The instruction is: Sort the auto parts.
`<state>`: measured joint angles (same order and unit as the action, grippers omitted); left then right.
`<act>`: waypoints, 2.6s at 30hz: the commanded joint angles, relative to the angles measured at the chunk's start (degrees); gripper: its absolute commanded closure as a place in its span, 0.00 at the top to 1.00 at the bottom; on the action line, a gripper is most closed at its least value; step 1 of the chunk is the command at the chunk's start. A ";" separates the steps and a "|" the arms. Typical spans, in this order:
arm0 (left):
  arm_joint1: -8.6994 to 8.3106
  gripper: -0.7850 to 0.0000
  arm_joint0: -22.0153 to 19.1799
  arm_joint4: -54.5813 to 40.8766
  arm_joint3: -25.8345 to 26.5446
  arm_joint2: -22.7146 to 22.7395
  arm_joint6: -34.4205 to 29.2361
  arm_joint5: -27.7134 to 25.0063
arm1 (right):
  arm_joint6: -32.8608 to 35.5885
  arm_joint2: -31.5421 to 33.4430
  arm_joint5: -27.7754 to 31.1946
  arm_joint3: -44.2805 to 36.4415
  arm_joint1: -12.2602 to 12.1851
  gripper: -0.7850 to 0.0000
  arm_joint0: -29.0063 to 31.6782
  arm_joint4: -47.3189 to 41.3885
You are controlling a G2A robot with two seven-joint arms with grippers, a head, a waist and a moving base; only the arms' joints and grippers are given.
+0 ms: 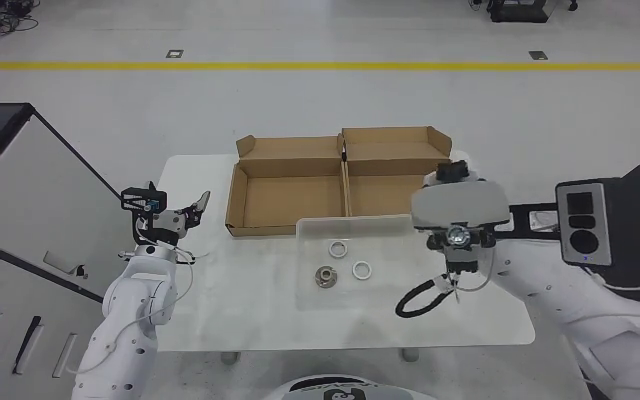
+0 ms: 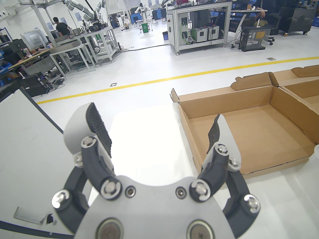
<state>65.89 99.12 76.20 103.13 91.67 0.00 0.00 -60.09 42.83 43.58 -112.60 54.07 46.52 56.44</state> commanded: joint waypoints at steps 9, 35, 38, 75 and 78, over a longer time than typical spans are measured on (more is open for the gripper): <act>0.00 1.00 0.00 0.00 0.00 0.00 0.00 0.00 | 10.77 1.90 4.27 0.64 0.80 0.00 0.41 2.12; 0.00 1.00 0.00 0.00 0.00 0.00 0.00 0.00 | 0.89 4.08 1.50 -1.53 4.42 0.00 6.01 -4.12; 0.00 1.00 0.00 0.00 0.00 0.00 0.00 0.00 | 0.89 4.08 1.50 -1.53 4.42 0.00 6.01 -4.12; 0.00 1.00 0.00 0.00 0.00 0.00 0.00 0.00 | 14.58 17.95 8.70 1.39 1.69 0.00 12.66 -4.65; 0.00 1.00 0.00 0.00 0.00 0.00 0.00 0.00 | 19.50 24.75 12.76 3.91 0.38 0.00 15.11 -4.65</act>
<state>65.89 99.12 76.20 103.13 91.67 0.00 0.00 -42.39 64.79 54.95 -109.68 54.86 60.82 52.04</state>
